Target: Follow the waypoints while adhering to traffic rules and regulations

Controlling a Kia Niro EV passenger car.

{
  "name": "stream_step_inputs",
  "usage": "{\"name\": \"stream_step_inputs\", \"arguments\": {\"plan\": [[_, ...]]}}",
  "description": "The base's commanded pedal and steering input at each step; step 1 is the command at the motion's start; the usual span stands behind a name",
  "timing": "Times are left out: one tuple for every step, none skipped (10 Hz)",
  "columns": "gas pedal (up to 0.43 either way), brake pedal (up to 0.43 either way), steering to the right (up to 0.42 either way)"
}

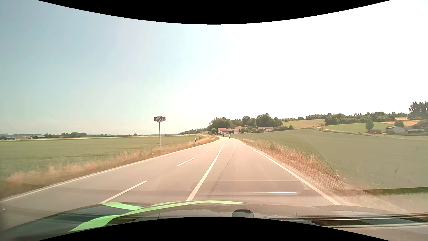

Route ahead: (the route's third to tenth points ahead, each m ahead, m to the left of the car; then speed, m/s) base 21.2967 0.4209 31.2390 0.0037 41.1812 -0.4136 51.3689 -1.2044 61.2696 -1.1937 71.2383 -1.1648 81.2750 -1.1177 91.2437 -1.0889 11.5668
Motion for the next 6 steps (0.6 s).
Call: {"name": "stream_step_inputs", "arguments": {"plan": [[0.61, 0.0, 0.016], [0.642, 0.0, 0.016], [0.661, 0.0, 0.016], [0.681, 0.0, 0.016], [0.681, 0.0, 0.012], [0.689, 0.0, 0.007]]}}
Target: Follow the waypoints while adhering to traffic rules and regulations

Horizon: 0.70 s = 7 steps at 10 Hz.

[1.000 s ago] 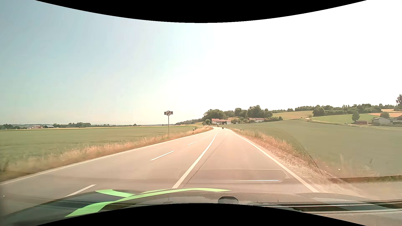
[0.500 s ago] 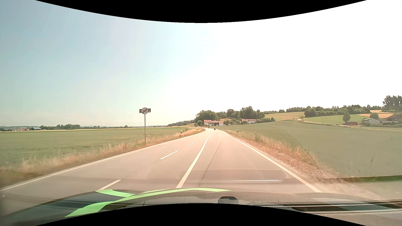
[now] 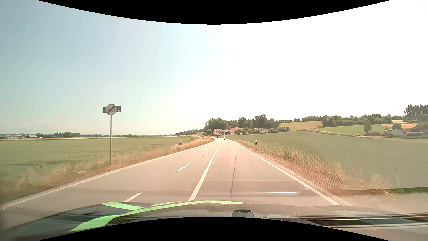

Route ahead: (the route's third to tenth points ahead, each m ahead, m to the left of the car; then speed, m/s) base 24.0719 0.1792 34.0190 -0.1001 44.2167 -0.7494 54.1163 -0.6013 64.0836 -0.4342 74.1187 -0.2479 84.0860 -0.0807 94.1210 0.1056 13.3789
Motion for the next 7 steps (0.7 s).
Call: {"name": "stream_step_inputs", "arguments": {"plan": [[0.689, 0.0, 0.006], [0.689, 0.0, 0.006], [0.689, 0.0, 0.006], [0.689, 0.0, 0.007], [0.689, 0.0, 0.008], [0.689, 0.0, 0.008], [0.689, 0.0, 0.009]]}}
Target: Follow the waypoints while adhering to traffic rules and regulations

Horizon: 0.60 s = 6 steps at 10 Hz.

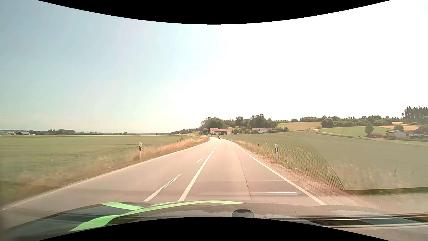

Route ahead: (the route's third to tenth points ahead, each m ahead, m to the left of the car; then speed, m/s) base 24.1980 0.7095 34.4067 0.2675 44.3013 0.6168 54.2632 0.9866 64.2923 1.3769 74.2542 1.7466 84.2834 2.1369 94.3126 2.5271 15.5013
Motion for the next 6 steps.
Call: {"name": "stream_step_inputs", "arguments": {"plan": [[0.701, 0.0, 0.009], [0.713, 0.0, 0.01], [0.713, 0.0, 0.007], [0.713, 0.0, 0.001], [0.713, 0.0, -0.003], [0.713, 0.0, -0.003]]}}
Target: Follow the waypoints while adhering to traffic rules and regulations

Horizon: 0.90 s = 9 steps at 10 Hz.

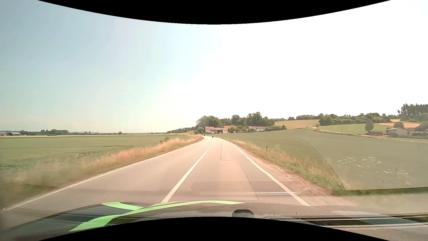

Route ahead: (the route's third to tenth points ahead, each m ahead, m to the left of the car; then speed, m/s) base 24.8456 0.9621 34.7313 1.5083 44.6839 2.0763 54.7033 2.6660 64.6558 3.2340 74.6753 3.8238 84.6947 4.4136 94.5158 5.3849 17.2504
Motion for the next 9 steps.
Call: {"name": "stream_step_inputs", "arguments": {"plan": [[0.713, 0.0, -0.004], [0.701, 0.0, -0.008], [0.65, 0.0, -0.016], [0.65, 0.0, -0.02], [0.539, 0.0, -0.02], [0.512, 0.0, -0.02], [0.512, 0.0, -0.02], [0.512, 0.0, -0.016], [0.512, 0.0, -0.01]]}}
